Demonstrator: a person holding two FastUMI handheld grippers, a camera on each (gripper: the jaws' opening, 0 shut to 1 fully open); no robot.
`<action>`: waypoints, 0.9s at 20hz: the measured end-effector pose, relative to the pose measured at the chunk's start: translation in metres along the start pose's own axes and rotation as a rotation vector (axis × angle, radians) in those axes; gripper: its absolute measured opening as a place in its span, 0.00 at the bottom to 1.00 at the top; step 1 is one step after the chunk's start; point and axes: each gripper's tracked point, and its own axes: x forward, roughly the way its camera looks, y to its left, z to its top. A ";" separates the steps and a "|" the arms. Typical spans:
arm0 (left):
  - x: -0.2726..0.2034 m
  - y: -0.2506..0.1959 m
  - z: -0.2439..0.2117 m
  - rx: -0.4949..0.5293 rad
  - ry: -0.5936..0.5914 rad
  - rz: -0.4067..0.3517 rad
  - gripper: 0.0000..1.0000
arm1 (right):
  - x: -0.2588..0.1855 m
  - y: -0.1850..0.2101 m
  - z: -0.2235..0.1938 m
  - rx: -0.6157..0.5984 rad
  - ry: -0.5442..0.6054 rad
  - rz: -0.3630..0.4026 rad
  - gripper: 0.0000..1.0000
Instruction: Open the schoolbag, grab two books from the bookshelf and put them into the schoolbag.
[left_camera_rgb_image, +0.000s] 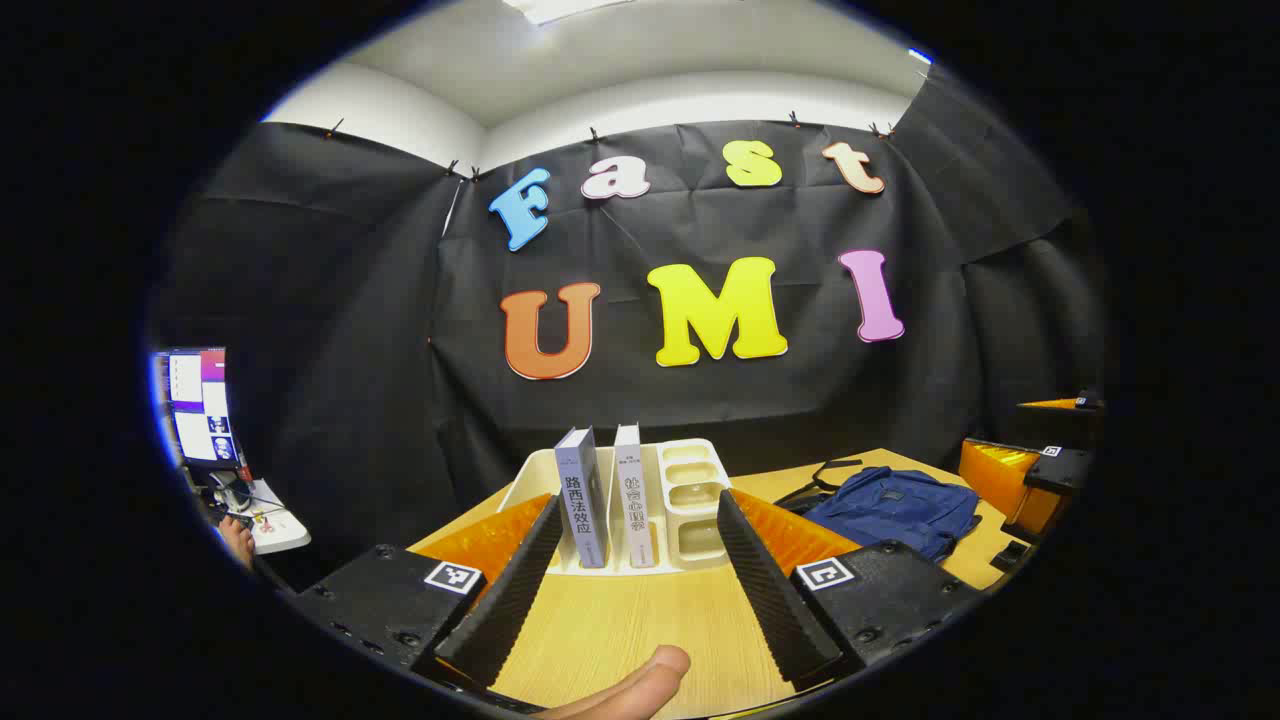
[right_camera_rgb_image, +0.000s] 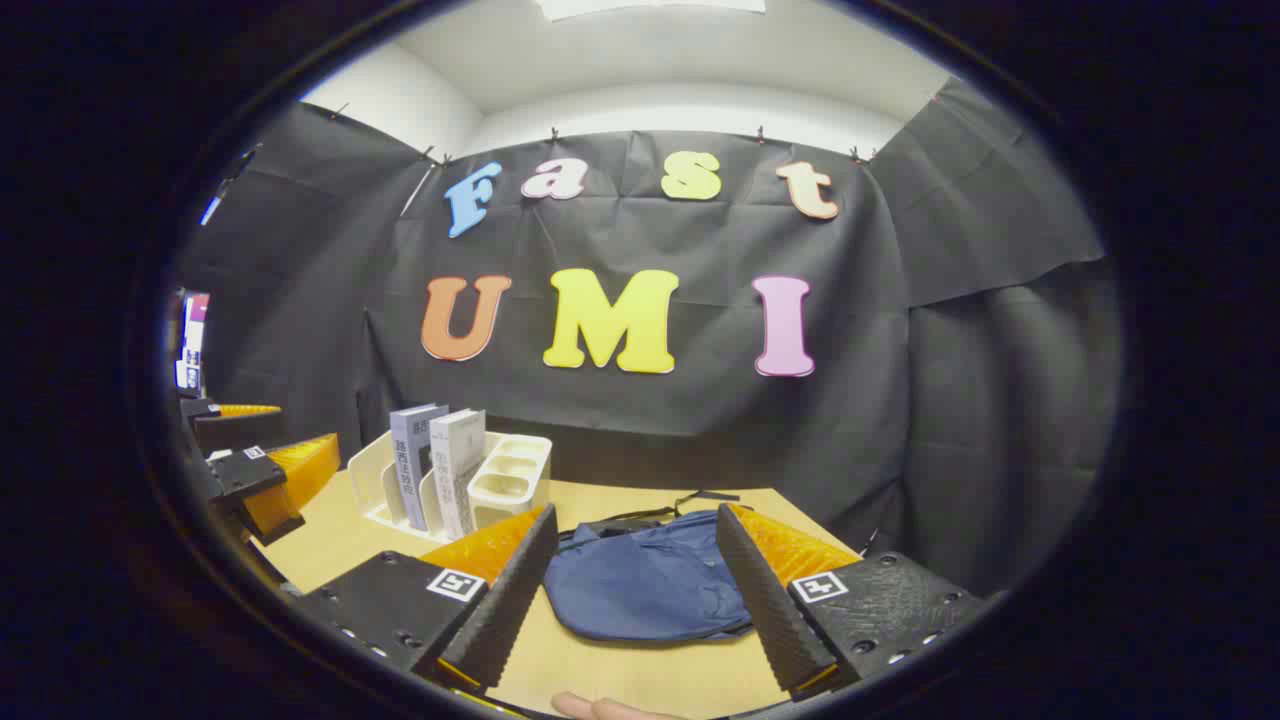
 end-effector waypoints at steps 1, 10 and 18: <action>0.000 0.003 0.001 0.001 -0.005 -0.002 0.98 | 0.000 0.004 0.000 -0.008 0.002 0.007 0.95; 0.008 0.019 -0.008 -0.027 0.021 0.011 0.98 | 0.008 0.000 -0.005 -0.026 0.021 0.004 0.95; 0.013 0.027 -0.016 -0.040 0.047 0.029 0.98 | 0.016 -0.017 -0.005 -0.062 0.018 -0.040 0.96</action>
